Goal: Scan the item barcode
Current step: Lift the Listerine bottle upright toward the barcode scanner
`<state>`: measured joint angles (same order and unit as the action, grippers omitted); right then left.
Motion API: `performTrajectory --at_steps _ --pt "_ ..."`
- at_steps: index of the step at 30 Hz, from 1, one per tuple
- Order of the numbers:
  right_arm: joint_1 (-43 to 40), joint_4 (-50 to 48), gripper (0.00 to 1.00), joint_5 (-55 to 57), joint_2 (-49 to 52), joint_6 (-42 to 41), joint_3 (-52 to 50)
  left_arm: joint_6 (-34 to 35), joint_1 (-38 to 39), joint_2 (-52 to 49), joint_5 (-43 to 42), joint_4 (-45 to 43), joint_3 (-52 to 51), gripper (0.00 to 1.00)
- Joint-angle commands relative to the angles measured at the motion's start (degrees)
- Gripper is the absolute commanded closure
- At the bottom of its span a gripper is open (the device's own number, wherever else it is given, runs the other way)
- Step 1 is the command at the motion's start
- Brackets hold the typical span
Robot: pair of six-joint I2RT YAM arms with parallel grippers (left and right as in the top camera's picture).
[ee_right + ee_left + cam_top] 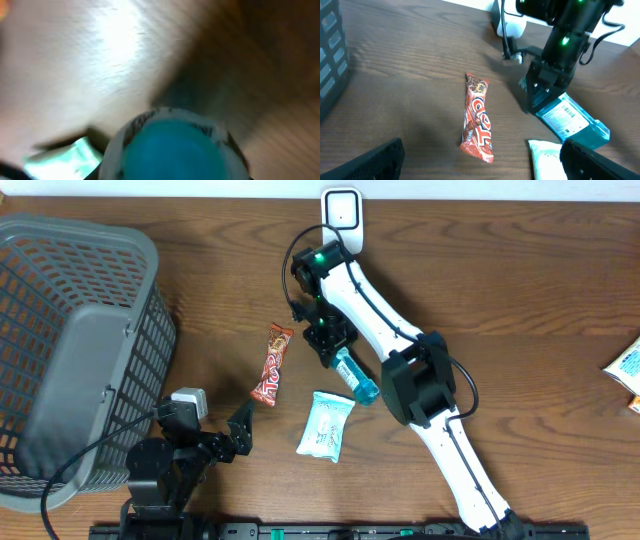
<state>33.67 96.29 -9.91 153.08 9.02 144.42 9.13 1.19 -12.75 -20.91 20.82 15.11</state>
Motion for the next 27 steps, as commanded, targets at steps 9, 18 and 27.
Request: performTrajectory --at_steps 9,18,27 --pt "-3.3 0.8 0.85 -10.2 -7.3 5.7 10.2 -0.5 0.1 0.2 -0.5 0.0 0.1 0.01" --pt "-3.6 -7.4 0.87 -12.4 -12.3 8.3 10.4 -0.5 0.1 0.2 -0.5 0.0 0.1 0.01" --pt "-3.2 -22.5 0.94 -16.0 -12.3 10.3 10.2 -0.5 0.1 0.2 -0.5 0.0 0.1 0.01"
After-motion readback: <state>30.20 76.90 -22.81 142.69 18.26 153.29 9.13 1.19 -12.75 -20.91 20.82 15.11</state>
